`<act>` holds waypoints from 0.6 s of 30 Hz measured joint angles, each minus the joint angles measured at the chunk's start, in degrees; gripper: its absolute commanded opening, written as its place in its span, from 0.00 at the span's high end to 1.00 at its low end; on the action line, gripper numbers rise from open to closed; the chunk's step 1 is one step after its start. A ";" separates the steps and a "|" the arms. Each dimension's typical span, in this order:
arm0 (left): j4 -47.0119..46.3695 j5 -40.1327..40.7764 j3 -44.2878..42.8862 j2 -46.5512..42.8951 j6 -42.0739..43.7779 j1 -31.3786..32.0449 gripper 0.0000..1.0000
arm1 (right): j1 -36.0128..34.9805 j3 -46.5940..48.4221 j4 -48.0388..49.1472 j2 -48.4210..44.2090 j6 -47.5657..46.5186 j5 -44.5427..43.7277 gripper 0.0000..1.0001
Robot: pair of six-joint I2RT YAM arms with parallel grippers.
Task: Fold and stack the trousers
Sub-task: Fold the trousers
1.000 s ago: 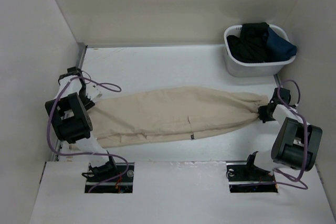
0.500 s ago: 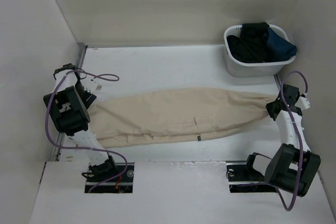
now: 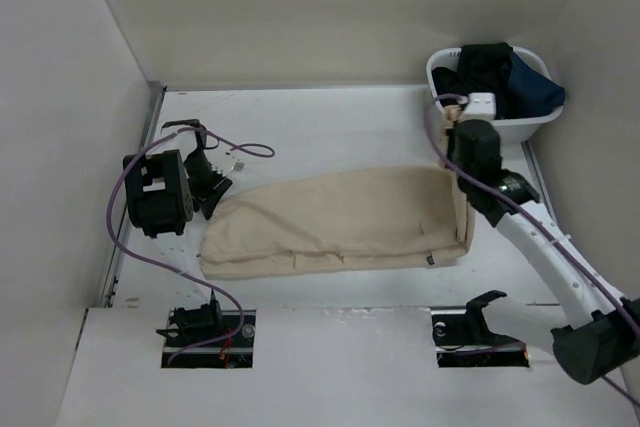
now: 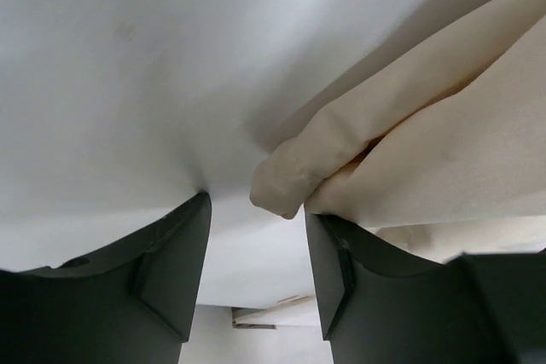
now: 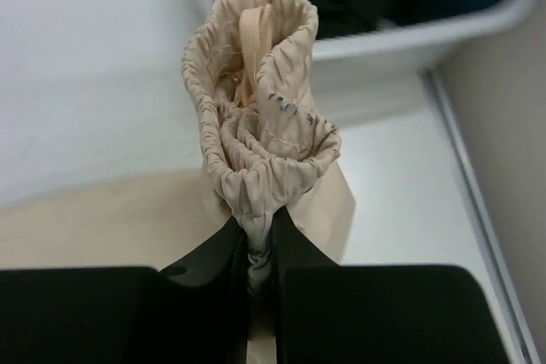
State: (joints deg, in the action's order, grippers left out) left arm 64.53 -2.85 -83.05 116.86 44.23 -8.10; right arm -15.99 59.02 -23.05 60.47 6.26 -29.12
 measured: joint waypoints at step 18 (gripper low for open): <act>2.56 -1.51 -4.04 3.21 -5.51 1.27 0.61 | -46.16 8.39 -5.03 37.09 13.70 -10.01 0.65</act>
State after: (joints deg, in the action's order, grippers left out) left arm 67.09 -4.36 -87.09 120.07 38.72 -6.83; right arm -62.15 67.42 -28.08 97.56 19.97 -39.13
